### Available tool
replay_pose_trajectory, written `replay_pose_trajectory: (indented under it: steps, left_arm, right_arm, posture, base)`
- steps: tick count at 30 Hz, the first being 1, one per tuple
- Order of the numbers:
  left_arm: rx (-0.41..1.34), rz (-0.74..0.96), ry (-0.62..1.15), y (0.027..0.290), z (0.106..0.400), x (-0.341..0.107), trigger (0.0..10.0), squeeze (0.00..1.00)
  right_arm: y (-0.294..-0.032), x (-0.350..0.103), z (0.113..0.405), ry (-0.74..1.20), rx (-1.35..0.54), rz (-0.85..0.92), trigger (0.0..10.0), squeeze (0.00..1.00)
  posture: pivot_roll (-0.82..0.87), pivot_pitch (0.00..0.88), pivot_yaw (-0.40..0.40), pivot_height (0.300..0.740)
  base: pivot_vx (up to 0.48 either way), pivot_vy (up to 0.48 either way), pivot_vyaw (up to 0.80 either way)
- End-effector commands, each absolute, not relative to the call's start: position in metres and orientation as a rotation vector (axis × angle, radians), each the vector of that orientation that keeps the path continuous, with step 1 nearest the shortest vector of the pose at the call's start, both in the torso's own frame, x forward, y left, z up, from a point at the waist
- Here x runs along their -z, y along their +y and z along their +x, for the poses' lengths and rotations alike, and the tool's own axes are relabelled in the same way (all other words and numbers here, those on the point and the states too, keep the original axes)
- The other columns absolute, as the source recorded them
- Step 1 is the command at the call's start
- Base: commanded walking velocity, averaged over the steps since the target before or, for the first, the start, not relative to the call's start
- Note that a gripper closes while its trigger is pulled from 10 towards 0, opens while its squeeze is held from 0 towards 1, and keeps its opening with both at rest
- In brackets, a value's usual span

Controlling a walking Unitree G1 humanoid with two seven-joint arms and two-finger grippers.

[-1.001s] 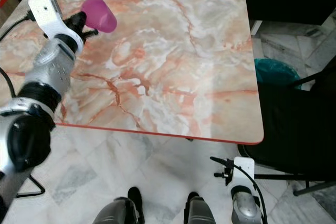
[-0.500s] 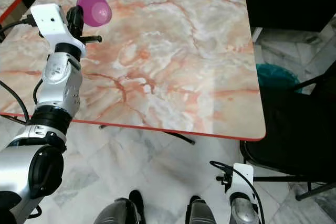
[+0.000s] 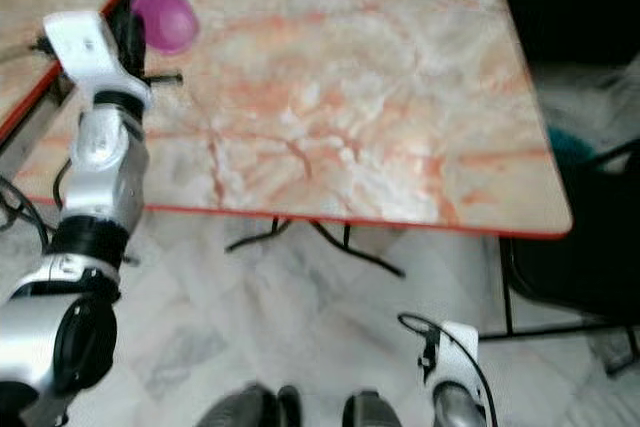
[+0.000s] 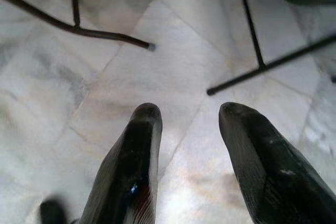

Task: Setting the table

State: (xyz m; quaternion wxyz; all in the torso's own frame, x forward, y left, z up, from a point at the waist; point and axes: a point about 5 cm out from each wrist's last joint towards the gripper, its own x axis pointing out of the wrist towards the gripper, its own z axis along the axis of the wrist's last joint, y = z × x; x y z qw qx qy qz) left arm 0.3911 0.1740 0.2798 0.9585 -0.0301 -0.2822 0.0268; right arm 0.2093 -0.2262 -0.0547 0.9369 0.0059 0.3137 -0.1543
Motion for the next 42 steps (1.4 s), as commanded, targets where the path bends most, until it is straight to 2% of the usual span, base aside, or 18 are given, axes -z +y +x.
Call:
replay_pose_trajectory:
  steps: [1, 14, 23, 32, 42]
  left_arm:
    - [-0.062, -0.03, -0.576, 0.177, 0.39, -0.282, 10.0, 0.0]
    - [-0.049, -0.003, -0.523, 0.176, 0.388, -0.268, 10.0, 0.0]
    - [-0.069, 0.023, -0.509, 0.183, 0.384, -0.264, 10.0, 0.0]
    - [-0.127, 0.042, -0.479, 0.205, 0.38, -0.258, 10.0, 0.0]
    - [-0.126, 0.055, -0.434, 0.208, 0.379, -0.242, 10.0, 0.0]
  right_arm:
    - [-0.22, 0.061, 0.202, 0.674, 0.313, 0.028, 10.0, 0.0]
    - [-0.212, 0.061, 0.206, 0.674, 0.299, 0.034, 10.0, 0.0]
    - [-0.211, 0.059, 0.209, 0.663, 0.302, 0.037, 10.0, 0.0]
    - [-0.209, 0.06, 0.209, 0.675, 0.292, 0.042, 10.0, 0.0]
    - [-0.207, 0.063, 0.206, 0.689, 0.289, 0.047, 10.0, 0.0]
  posture:
    - [-0.18, 0.134, 0.078, 0.74]
    - [-0.17, 0.13, 0.089, 0.74]
    - [-0.16, 0.158, 0.086, 0.74]
    - [-0.12, 0.195, 0.078, 0.74]
    - [-0.12, 0.203, 0.08, 0.74]
  base:
    - [0.0, 0.48, 0.0]
    - [0.0, 0.48, 0.0]
    - [0.0, 0.48, 0.0]
    - [0.0, 0.48, 0.0]
    - [0.0, 0.48, 0.0]
